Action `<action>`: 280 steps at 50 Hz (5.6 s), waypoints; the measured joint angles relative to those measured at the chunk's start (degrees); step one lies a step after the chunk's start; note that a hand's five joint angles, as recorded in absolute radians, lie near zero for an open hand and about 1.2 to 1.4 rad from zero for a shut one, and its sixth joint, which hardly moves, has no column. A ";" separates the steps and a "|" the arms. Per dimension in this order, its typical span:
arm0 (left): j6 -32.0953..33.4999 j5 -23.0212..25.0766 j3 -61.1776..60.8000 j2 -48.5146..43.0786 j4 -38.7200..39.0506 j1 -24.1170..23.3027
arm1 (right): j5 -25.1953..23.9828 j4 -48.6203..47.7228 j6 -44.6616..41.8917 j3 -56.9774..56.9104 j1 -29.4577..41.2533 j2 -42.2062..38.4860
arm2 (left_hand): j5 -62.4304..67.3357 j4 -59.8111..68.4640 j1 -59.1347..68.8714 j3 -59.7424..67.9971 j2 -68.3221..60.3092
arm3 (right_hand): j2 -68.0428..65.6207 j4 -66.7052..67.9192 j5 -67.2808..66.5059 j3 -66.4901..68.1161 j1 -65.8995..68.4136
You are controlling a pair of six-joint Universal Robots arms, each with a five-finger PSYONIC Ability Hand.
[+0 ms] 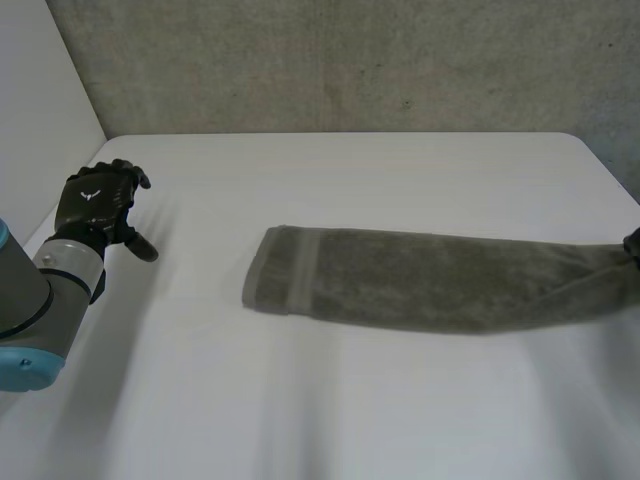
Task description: Fold the towel.
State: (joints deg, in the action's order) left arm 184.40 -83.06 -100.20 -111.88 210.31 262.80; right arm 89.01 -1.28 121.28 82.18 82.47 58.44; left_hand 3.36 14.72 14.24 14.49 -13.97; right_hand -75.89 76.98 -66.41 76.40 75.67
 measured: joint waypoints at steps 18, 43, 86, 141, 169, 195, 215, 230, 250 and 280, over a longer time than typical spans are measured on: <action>0.28 0.15 -0.50 -0.21 -0.03 0.09 | 4.36 -4.77 12.13 -20.59 54.50 -10.75 | 0.00 0.00 -0.09 0.00 0.01 | 36.01 -35.40 35.49 -34.69 -35.75; 0.83 3.19 -1.47 -2.49 -0.12 -6.12 | -0.59 -1.21 24.57 4.18 37.54 0.58 | 0.00 0.00 -0.21 0.00 0.02 | 49.25 -49.91 48.97 -49.50 -49.08; 8.20 6.33 -2.22 -0.68 -1.13 -10.73 | -15.78 0.11 20.31 25.35 12.76 11.78 | 0.00 -0.02 -0.21 -0.01 0.02 | -0.65 -0.06 -1.52 0.82 -4.09; 4.55 15.18 5.75 -6.95 -10.45 -24.64 | -19.98 -9.64 32.82 33.93 8.58 22.13 | 0.02 -0.07 -0.21 -0.01 0.03 | 53.66 -56.31 55.00 -55.03 -54.62; 5.56 13.39 6.87 -10.13 -10.53 -26.58 | -24.68 -17.43 38.42 40.63 3.97 20.99 | 48.85 48.17 46.79 48.03 -48.75 | 27.04 -28.17 28.19 -27.68 -26.83; 5.98 6.31 7.12 -10.24 -10.34 -24.42 | -23.68 -22.89 44.95 41.46 7.37 17.56 | 38.48 36.54 37.28 37.14 -37.42 | 28.52 -29.84 29.39 -29.47 -28.72; 3.95 5.98 6.92 -5.68 -9.90 -19.02 | -19.51 -23.41 42.34 41.06 6.58 15.25 | 0.76 1.65 1.86 1.73 -2.05 | 25.08 -27.14 26.73 -26.89 -26.55; 0.77 6.08 6.89 -5.57 -9.83 -18.02 | -19.49 -23.51 37.73 41.87 7.14 15.04 | 0.76 1.65 1.67 1.73 -1.92 | 7.36 -7.26 6.73 -6.73 -5.94; -4.11 5.41 9.10 -2.85 -9.83 -17.60 | -16.79 -8.66 35.44 23.64 21.45 17.17 | 0.43 0.56 1.08 0.87 -1.11 | 1.75 -0.02 0.20 0.85 -0.05; -14.24 3.09 10.36 -1.10 -9.84 -12.89 | 1.45 5.64 36.50 -10.48 58.60 -5.68 | 0.43 0.52 1.08 0.87 -1.12 | 61.44 -62.02 62.92 -62.13 -61.79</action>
State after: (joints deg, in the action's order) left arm 170.16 -79.97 -89.84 -112.98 200.47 249.91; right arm 90.46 4.36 157.77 71.70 141.07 52.76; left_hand 3.79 15.24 15.32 15.36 -15.09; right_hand -14.45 14.96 -3.49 14.28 13.88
